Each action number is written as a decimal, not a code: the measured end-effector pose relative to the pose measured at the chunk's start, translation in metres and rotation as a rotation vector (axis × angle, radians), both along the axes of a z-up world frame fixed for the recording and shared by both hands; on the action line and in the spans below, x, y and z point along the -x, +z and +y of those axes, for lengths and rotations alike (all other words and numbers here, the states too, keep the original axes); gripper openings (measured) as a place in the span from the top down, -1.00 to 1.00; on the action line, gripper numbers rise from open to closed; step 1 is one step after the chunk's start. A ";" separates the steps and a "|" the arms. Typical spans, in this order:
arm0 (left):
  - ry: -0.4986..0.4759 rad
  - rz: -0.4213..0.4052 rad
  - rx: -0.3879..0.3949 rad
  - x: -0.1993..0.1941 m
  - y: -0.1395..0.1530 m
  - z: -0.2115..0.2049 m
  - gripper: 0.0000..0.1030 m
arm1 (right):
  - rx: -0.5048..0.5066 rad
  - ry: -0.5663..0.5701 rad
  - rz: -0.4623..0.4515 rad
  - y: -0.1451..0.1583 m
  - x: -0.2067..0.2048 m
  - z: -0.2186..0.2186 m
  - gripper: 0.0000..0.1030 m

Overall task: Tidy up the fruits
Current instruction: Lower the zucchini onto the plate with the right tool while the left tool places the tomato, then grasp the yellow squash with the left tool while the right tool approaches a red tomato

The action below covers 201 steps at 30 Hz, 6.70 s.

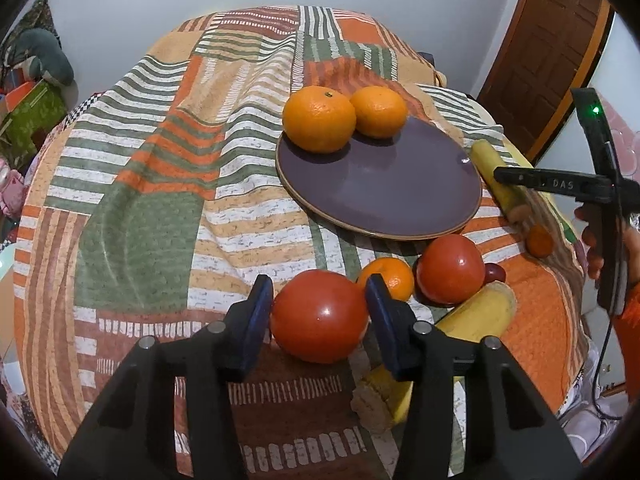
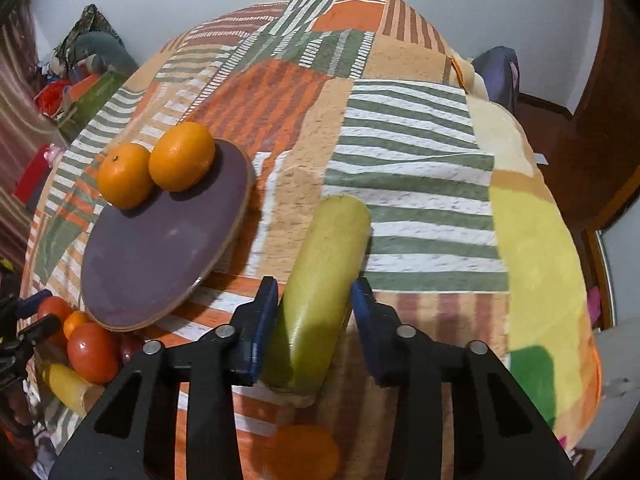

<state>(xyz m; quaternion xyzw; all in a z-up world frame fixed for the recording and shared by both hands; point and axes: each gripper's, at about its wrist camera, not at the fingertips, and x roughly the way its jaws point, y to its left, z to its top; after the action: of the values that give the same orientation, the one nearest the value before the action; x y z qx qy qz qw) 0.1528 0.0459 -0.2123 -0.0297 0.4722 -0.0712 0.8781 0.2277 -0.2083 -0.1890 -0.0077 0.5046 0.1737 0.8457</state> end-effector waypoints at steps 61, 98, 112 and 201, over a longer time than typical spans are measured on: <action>0.016 -0.032 0.012 -0.090 0.028 -0.010 0.09 | 0.068 0.181 -0.300 0.056 -0.012 0.095 0.34; 0.009 -0.023 -0.024 -0.098 0.022 -0.014 0.04 | -0.018 0.331 -0.109 0.021 -0.007 0.128 0.35; -0.008 -0.109 -0.065 -0.037 0.063 -0.020 -0.28 | -0.021 0.277 -0.201 0.061 0.048 0.098 0.05; -0.066 0.152 -0.057 0.016 -0.020 0.006 0.21 | 0.001 0.384 -0.070 0.004 0.097 0.141 -0.01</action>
<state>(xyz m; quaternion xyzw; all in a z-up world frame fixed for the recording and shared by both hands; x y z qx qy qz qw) 0.1367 0.0518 -0.2319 0.0056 0.5400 -0.0844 0.8374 0.1304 -0.0676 -0.1845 -0.1105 0.4640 0.3313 0.8141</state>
